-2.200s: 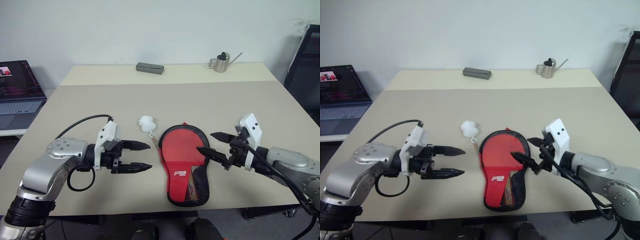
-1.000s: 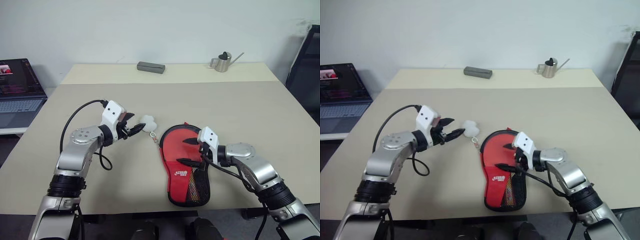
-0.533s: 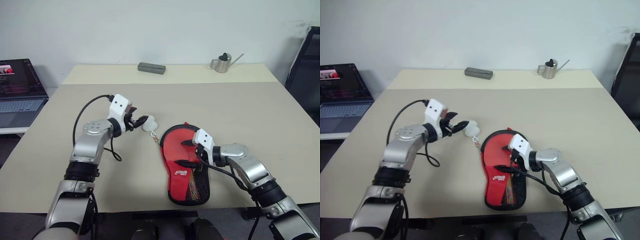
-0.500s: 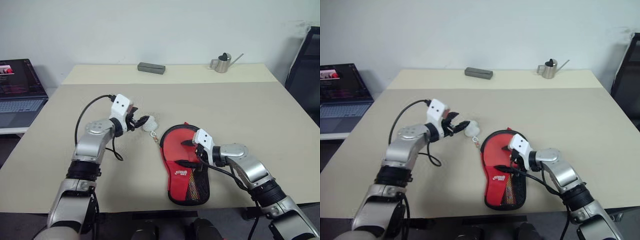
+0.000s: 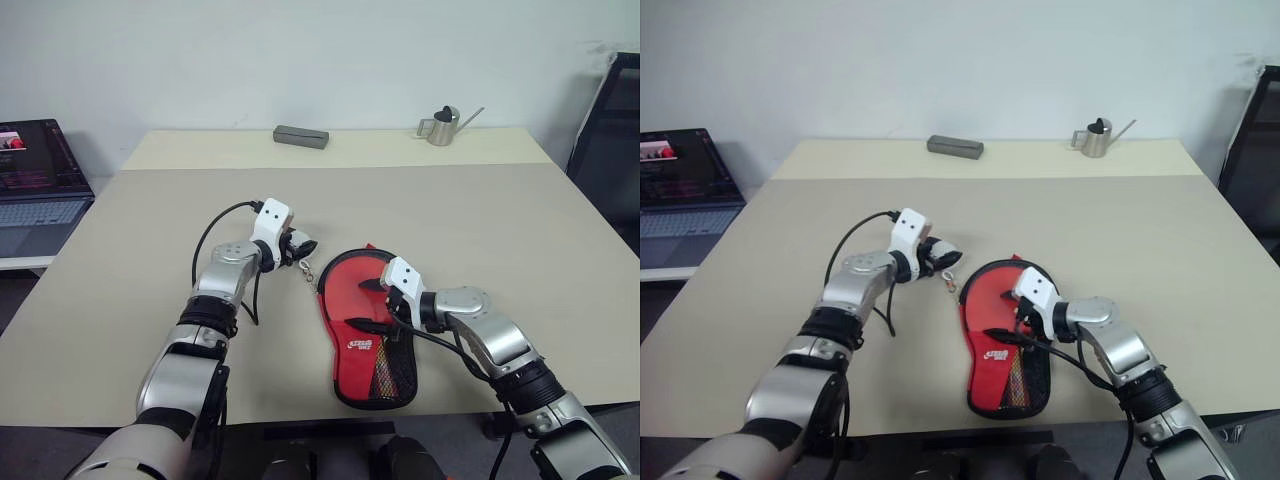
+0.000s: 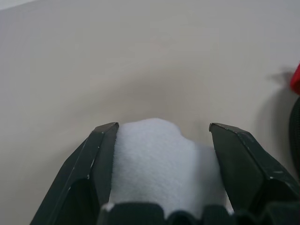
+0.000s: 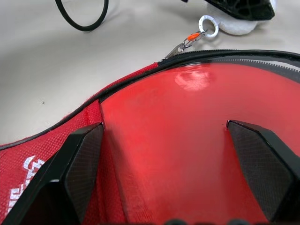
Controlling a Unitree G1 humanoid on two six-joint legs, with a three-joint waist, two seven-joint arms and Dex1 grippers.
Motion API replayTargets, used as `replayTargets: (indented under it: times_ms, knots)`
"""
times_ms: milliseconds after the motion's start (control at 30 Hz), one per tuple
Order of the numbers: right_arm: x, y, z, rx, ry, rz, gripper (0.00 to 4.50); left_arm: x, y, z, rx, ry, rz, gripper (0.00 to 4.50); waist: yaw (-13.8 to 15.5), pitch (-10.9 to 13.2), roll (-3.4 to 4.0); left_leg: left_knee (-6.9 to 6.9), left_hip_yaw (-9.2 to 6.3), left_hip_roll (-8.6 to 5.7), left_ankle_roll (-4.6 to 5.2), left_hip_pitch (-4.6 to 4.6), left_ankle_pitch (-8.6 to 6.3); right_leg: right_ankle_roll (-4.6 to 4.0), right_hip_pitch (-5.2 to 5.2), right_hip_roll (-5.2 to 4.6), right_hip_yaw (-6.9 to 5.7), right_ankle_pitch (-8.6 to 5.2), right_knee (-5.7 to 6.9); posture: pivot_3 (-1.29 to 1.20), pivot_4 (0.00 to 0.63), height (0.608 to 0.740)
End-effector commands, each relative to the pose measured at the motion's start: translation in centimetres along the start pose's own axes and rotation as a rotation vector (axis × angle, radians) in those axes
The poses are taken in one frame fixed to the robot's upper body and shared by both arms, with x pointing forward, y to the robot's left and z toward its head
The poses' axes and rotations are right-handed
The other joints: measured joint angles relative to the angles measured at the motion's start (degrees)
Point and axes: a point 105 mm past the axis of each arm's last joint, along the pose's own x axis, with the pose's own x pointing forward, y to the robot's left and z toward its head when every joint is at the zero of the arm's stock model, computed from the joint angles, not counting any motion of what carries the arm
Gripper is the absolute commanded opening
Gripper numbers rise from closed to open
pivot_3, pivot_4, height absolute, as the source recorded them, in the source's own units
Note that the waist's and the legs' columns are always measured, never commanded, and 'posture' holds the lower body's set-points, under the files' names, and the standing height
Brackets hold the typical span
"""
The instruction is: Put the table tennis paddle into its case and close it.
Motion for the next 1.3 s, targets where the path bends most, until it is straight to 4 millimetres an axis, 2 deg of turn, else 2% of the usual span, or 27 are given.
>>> replayTargets:
  times_ms: [33, 300, 400, 533, 667, 733, 867, 967, 1100, 1233, 1300]
  knots:
    - [0.0, 0.2, 0.0, 0.003, 0.005, -0.013, 4.49, 0.4, -0.4, -0.6, 0.012, 0.024, -0.014, 3.37, 0.01, -0.01, 0.0, 0.0, 0.01, 0.0, 0.0, 0.0, 0.0, 0.0, 0.0, 0.0, 0.0, 0.0, 0.0, 0.0, 0.15, 0.74]
    - [-0.1, 0.0, 0.2, 0.006, -0.003, -0.028, 4.49, 0.4, -0.8, -2.5, -0.037, 0.069, -0.039, 3.37, 0.01, -0.07, -0.01, 0.01, 0.0, -0.01, 0.0, 0.03, 0.0, 0.01, 0.01, 0.0, 0.01, 0.0, 0.06, 0.0, 0.15, 0.74]
    - [0.0, 0.0, 0.2, 0.007, -0.005, -0.03, 4.5, 0.4, -0.8, -2.9, -0.064, 0.078, -0.036, 2.83, 0.0, -0.08, -0.01, 0.02, 0.0, -0.01, 0.0, 0.05, 0.0, 0.01, 0.01, 0.0, 0.01, 0.0, 0.12, 0.0, 0.15, 0.74]
    - [0.1, -0.1, 0.5, 0.007, -0.012, -0.036, 4.5, 0.5, -1.2, -3.9, -0.102, 0.101, -0.04, 1.58, 0.01, -0.14, -0.03, 0.03, 0.01, -0.01, -0.01, 0.11, 0.01, 0.01, 0.01, 0.0, 0.03, -0.01, 0.28, 0.0, 0.15, 0.74]
    - [0.1, -0.2, 0.4, 0.007, -0.013, -0.041, 4.5, 0.7, -1.8, -4.6, -0.109, 0.117, -0.053, 0.58, 0.02, -0.26, 0.0, 0.03, 0.02, -0.01, -0.06, 0.2, 0.04, 0.02, 0.04, 0.0, 0.03, -0.01, 0.42, 0.0, 0.15, 0.74]
    - [0.1, -0.2, 0.4, 0.008, -0.015, -0.045, 4.5, 0.7, -2.3, -5.0, -0.109, 0.126, -0.07, 0.4, 0.01, -0.31, 0.0, 0.03, 0.02, -0.01, -0.07, 0.26, 0.05, 0.02, 0.08, 0.0, 0.03, -0.01, 0.46, 0.0, 0.15, 0.74]
    - [0.0, -0.3, 0.5, 0.008, -0.019, -0.061, 4.5, 0.5, -2.7, -5.4, -0.102, 0.127, -0.098, 0.38, 0.01, -0.39, 0.03, 0.03, 0.02, -0.01, -0.07, 0.29, 0.05, 0.02, 0.1, 0.0, 0.05, -0.01, 0.46, 0.0, 0.15, 0.74]
    - [0.0, -0.4, 0.6, 0.011, -0.023, -0.078, 4.5, 0.0, -2.6, -4.8, -0.111, 0.092, -0.116, 0.36, 0.01, -0.45, 0.04, 0.02, 0.03, -0.01, -0.07, 0.29, 0.05, 0.02, 0.1, 0.0, 0.06, -0.02, 0.44, 0.0, 0.15, 0.74]
    - [0.1, -0.6, 0.8, 0.015, -0.028, -0.106, 4.5, -1.5, -2.6, -2.4, -0.134, -0.007, -0.177, 0.36, -0.16, -0.46, 0.05, 0.0, 0.06, 0.01, -0.07, 0.28, 0.05, 0.01, 0.05, 0.0, 0.11, -0.02, 0.44, 0.0, 0.15, 0.74]
    - [0.0, -0.8, 0.8, 0.019, -0.029, -0.132, 4.5, -4.4, -2.6, 0.9, -0.232, -0.151, -0.259, 0.36, -0.24, -0.44, 0.07, 0.0, 0.04, 0.04, -0.07, 0.2, 0.05, -0.01, -0.03, 0.03, 0.11, -0.03, 0.44, 0.0, 0.15, 0.74]
    - [0.1, -0.8, 0.8, 0.021, -0.029, -0.14, 4.5, -5.8, -2.2, 1.6, -0.272, -0.193, -0.274, 0.34, -0.29, -0.44, 0.07, 0.0, 0.03, 0.07, -0.07, 0.18, 0.05, -0.01, -0.05, 0.05, 0.11, -0.02, 0.44, 0.0, 0.15, 0.74]
